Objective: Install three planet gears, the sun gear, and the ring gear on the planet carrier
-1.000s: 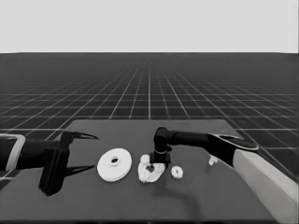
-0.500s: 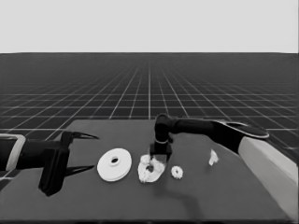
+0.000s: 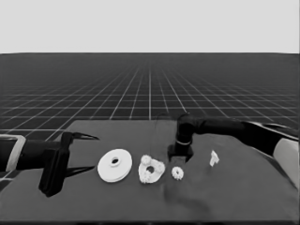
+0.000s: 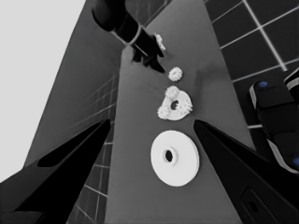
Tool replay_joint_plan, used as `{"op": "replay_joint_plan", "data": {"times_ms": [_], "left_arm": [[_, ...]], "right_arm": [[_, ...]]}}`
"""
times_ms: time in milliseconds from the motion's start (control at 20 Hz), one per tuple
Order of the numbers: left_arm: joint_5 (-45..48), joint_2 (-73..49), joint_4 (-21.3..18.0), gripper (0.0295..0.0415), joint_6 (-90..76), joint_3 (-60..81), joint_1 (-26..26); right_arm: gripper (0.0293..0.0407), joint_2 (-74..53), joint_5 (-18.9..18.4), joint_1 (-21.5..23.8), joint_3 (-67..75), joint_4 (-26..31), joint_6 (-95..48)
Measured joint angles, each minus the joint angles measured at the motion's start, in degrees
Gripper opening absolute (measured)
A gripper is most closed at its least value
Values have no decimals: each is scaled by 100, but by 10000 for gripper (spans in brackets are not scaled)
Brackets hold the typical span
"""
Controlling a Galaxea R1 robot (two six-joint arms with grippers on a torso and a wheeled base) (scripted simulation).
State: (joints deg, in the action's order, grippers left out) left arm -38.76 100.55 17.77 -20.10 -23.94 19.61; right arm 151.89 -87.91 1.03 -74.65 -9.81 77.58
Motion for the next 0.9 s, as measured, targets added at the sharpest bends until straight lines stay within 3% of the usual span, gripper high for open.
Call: {"op": "replay_joint_plan", "data": {"times_ms": [300,350,450,800,900], "left_arm": [[0,0,0,385,0,0,0],[0,0,0,385,0,0,0],[0,0,0,385,0,0,0],[0,0,0,385,0,0,0],[0,0,0,385,0,0,0]], "right_arm": [[385,-177,11,12,111,14,-76],[385,-124,150,-457,-74,-482,-188],[385,-30,333,-973,-387,-915,-359],[385,38,454,-1191,-602,-1115,-469],[314,39,455,-1194,-605,-1118,-470]]}}
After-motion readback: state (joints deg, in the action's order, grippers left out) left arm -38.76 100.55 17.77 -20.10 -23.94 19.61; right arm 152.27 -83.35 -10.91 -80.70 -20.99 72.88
